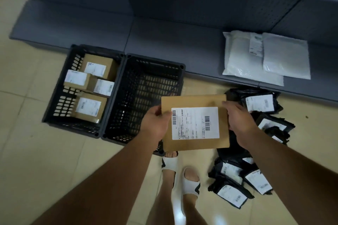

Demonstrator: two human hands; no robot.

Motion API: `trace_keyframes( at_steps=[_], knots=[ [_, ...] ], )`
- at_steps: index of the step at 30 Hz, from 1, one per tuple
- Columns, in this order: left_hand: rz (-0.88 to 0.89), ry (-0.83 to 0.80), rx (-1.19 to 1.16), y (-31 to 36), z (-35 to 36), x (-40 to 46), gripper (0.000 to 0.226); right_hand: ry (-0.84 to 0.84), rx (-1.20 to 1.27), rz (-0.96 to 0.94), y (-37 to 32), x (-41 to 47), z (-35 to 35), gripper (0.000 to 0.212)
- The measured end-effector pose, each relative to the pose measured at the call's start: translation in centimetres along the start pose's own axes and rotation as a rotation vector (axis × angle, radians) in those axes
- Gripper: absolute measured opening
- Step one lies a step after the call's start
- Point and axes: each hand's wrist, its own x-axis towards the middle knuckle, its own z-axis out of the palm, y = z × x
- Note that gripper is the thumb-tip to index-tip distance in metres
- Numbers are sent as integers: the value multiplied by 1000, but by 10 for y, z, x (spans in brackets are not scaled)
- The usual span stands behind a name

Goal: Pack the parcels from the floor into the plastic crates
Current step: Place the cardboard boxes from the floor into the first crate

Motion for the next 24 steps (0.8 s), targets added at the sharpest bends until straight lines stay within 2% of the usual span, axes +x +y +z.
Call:
trace_keyframes(
  at_steps=[2,5,10,11,12,14,16,18,20,24],
  knots=[
    [-39,33,-68,-14,-18,-3,15,-41,-76,-9,0,-6,20,36],
    [-81,117,-143,-34,-48,-8,27,-98,-171,-46,-1,-22,53,24],
    [-120,240,-314,-74,-105,-18,24,-219,-263,-87,-3,-54,121,23],
    [-129,254,-345,-83,-118,-19,23,-242,-291,-94,-3,-63,136,26],
    [-143,265,-376,-93,-132,-21,21,-267,-317,-110,-2,-68,152,38],
    [-166,279,-427,-115,-160,-24,9,-289,-367,-122,0,-76,182,71],
    [-197,292,-463,-138,-190,-28,3,-323,-416,-140,3,-85,213,79],
    [-232,318,-501,-158,-221,-33,7,-354,-492,-143,3,-104,247,76],
    [-267,355,-546,-177,-253,-38,15,-394,-565,-180,2,-125,282,63],
    [-294,411,-628,-214,-316,-53,5,-433,-673,-229,7,-167,352,44]
  ],
)
